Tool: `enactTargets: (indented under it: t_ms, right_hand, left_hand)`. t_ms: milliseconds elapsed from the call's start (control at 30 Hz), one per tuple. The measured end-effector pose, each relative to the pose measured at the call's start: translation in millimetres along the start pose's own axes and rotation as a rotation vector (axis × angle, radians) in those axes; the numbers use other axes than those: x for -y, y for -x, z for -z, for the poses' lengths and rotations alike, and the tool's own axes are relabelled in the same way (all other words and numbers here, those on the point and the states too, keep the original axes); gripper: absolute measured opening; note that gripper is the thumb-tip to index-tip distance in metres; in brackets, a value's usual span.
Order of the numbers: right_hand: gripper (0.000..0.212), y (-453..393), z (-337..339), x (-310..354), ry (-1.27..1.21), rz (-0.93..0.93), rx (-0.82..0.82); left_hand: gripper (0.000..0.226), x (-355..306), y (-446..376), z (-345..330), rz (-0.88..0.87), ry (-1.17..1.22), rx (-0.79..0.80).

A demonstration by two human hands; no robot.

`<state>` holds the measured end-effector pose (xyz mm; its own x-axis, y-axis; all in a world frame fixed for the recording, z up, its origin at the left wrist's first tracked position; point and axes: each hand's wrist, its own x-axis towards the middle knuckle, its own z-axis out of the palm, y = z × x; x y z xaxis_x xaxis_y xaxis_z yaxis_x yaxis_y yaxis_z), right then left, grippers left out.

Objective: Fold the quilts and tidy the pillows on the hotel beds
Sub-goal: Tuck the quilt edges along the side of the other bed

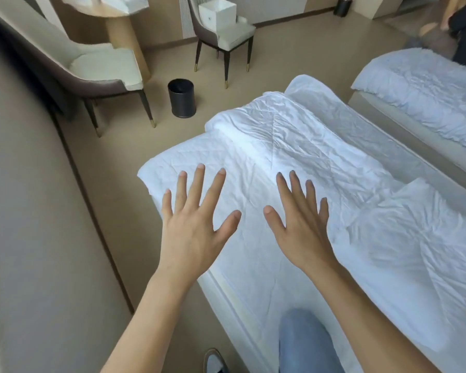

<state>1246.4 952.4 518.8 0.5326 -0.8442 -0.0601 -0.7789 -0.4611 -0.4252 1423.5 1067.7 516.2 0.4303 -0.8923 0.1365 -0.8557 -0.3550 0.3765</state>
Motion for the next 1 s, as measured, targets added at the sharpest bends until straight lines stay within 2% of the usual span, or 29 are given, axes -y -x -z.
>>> enactTargets:
  t_ms: [133,267,367,500,667,833,1000]
  right_hand:
    - [0.075,-35.1,-22.3,51.6,0.025,0.137,0.024]
    - [0.071,-80.6,-45.8,105.9,-0.032,0.245,0.029]
    - [0.067,-121.6,-75.9,151.1,-0.046,0.295,0.061]
    - [0.067,-180.5,-122.5,201.3,-0.072,0.286,0.09]
    - [0.066,-290.8,-174.6,266.7,-0.092,0.172,0.144]
    - [0.068,-387.1,-189.3,315.8,-0.122,0.081,0.135]
    - [0.074,-490.9,-203.9,344.5,-0.127,-0.031,0.043]
  left_hand:
    - [0.073,54.3,-4.6,35.0,0.1,-0.074,-0.041]
    - [0.072,107.6,-2.3,69.3,0.128,-0.235,-0.121]
    - [0.072,154.4,-25.0,67.9,0.212,-0.206,-0.124]
    - [0.074,226.7,-72.4,52.1,0.278,-0.174,-0.129]
    - [0.076,327.7,-186.5,53.7,0.312,-0.12,-0.1]
    - [0.075,404.7,-291.7,78.7,0.272,-0.121,-0.092]
    - [0.075,467.0,-414.4,78.2,0.147,-0.111,-0.043]
